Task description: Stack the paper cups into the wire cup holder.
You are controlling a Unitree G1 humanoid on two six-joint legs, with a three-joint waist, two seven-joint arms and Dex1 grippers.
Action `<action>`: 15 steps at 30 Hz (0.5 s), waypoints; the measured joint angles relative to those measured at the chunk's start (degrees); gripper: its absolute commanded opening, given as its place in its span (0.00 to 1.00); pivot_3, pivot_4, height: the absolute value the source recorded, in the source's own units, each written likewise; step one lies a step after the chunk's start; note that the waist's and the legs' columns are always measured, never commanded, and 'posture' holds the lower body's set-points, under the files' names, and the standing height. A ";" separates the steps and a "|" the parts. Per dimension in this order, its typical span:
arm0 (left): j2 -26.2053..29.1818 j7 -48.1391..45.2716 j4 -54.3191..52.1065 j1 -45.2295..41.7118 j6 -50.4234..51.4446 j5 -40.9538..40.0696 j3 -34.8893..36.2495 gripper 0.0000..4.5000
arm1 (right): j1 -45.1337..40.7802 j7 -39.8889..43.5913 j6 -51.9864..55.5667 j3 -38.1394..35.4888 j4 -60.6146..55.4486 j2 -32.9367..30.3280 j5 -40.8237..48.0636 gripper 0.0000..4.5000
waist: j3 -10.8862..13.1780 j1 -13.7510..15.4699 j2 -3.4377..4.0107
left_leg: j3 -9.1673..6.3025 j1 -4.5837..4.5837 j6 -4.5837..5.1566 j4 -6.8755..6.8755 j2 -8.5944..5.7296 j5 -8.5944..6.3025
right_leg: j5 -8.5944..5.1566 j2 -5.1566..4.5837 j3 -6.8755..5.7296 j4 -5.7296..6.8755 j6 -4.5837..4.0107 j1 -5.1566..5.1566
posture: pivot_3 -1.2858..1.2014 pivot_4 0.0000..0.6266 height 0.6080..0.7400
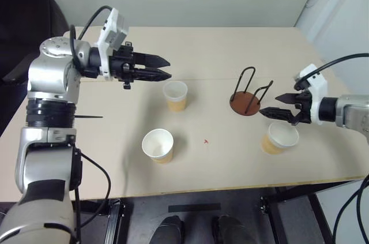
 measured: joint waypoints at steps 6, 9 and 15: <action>0.39 1.91 -2.20 1.85 0.91 -0.77 0.63 0.44 | -3.09 -1.79 -1.56 2.13 2.91 4.30 -2.83 1.00 | 0.00 -0.06 0.00 | -0.02 0.00 0.00 0.00 0.01 0.00 | 0.00 0.00 -0.01 0.01 0.00 -0.01 | 0.52 0.24 1.00; 0.98 2.03 -2.25 1.86 0.90 -1.15 0.65 0.44 | -3.18 -3.16 -2.25 3.07 3.50 6.63 -4.53 1.00 | 0.00 -0.14 0.00 | 0.00 0.00 0.00 -0.01 0.00 0.00 | 0.00 0.00 -0.01 -0.01 0.00 -0.01 | 0.52 0.24 1.00; 2.31 2.22 -2.24 1.85 0.64 -1.36 0.72 0.44 | -3.50 -6.28 -4.64 3.85 5.74 10.97 -8.13 1.00 | 0.00 -0.15 0.00 | -0.01 0.00 0.00 -0.02 0.00 0.00 | 0.00 0.00 -0.01 -0.01 0.00 -0.03 | 0.52 0.24 1.00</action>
